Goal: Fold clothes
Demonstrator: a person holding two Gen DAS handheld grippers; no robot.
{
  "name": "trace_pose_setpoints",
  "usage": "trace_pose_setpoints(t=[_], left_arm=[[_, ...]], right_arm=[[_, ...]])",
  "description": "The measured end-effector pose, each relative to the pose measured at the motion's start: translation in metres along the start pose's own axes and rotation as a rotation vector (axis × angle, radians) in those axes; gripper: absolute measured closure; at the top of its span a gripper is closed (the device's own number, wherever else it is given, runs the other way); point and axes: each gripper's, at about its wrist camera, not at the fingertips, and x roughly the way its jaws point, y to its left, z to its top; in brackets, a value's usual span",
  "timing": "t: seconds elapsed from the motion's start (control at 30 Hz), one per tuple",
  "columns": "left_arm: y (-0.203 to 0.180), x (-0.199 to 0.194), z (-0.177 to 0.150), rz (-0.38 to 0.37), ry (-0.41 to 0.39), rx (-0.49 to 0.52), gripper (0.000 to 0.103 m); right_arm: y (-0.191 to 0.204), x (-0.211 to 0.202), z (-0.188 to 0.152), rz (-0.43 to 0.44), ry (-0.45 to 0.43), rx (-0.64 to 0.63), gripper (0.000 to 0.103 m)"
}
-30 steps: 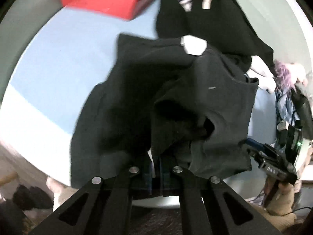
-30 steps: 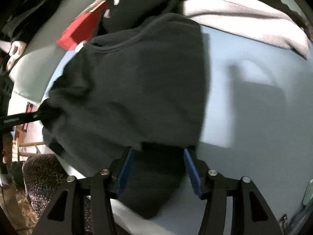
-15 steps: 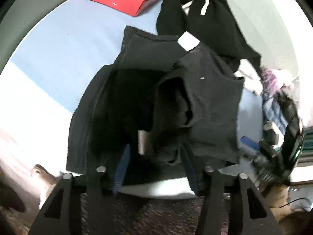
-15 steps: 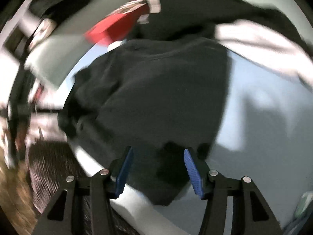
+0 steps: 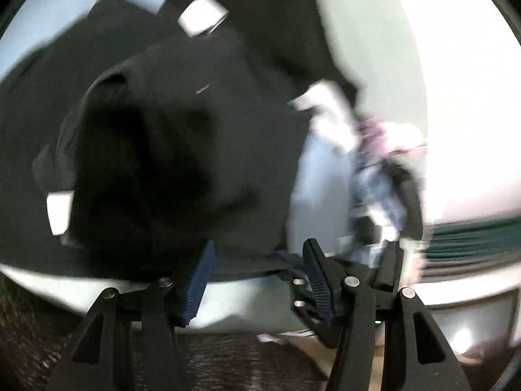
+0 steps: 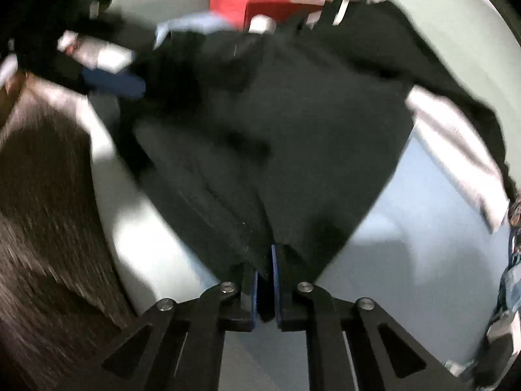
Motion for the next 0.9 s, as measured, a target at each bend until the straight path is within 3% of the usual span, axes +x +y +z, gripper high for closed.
trace_pose_setpoints(t=[0.03,0.07,0.1,0.13,0.2,0.23,0.3,0.37,0.4,0.47,0.5,0.53,0.57,0.73,0.8,0.83,0.9], left_arm=[[0.009,0.008,-0.004,0.102,0.056,-0.038,0.045],[0.019,0.017,-0.009,0.205,0.112,-0.076,0.053],[0.02,0.011,-0.01,0.191,0.104,-0.088,0.054],[0.021,0.003,-0.012,0.167,0.09,-0.098,0.054],[0.017,-0.015,-0.012,0.11,0.046,-0.097,0.054],[0.009,-0.029,-0.01,0.059,-0.001,-0.075,0.054],[-0.007,-0.049,0.003,-0.019,-0.118,-0.036,0.054],[-0.019,-0.047,0.02,0.005,-0.233,0.02,0.054],[-0.022,-0.041,0.03,0.121,-0.287,0.061,0.054],[-0.014,-0.025,0.047,0.476,-0.32,0.129,0.054],[-0.007,-0.026,0.05,0.57,-0.322,0.132,0.054],[0.001,-0.028,0.052,0.656,-0.322,0.131,0.054],[0.008,-0.04,0.049,0.634,-0.336,0.118,0.054],[0.045,-0.12,0.014,0.411,-0.481,-0.099,0.05],[0.048,-0.134,-0.003,0.307,-0.521,-0.161,0.035],[0.047,-0.136,-0.013,0.263,-0.539,-0.177,0.033],[0.039,-0.131,-0.03,0.255,-0.549,-0.17,0.033]], right_arm=[[0.002,0.003,-0.005,0.0,0.012,-0.007,0.087],[0.002,0.0,-0.004,0.012,0.007,-0.019,0.077],[0.001,-0.004,-0.002,0.054,0.018,-0.019,0.066],[-0.004,-0.012,0.002,0.142,0.024,0.014,0.048],[-0.028,-0.033,0.011,0.372,-0.021,0.134,0.045],[-0.042,-0.038,0.017,0.427,-0.059,0.198,0.041],[-0.066,-0.041,0.03,0.461,-0.124,0.311,0.039],[-0.088,-0.025,0.042,0.418,-0.148,0.424,0.041],[-0.094,-0.011,0.043,0.403,-0.116,0.47,0.042],[-0.107,0.015,0.043,0.373,-0.053,0.562,0.047],[-0.113,0.028,0.044,0.359,-0.019,0.605,0.051],[-0.116,0.037,0.042,0.352,0.009,0.634,0.062],[-0.122,0.035,0.037,0.363,-0.002,0.651,0.065],[-0.134,0.001,0.036,0.384,-0.015,0.662,0.051],[-0.126,-0.018,0.056,0.436,-0.072,0.595,0.045],[-0.119,-0.022,0.067,0.448,-0.093,0.551,0.039],[-0.103,-0.024,0.097,0.444,-0.119,0.428,0.038]])
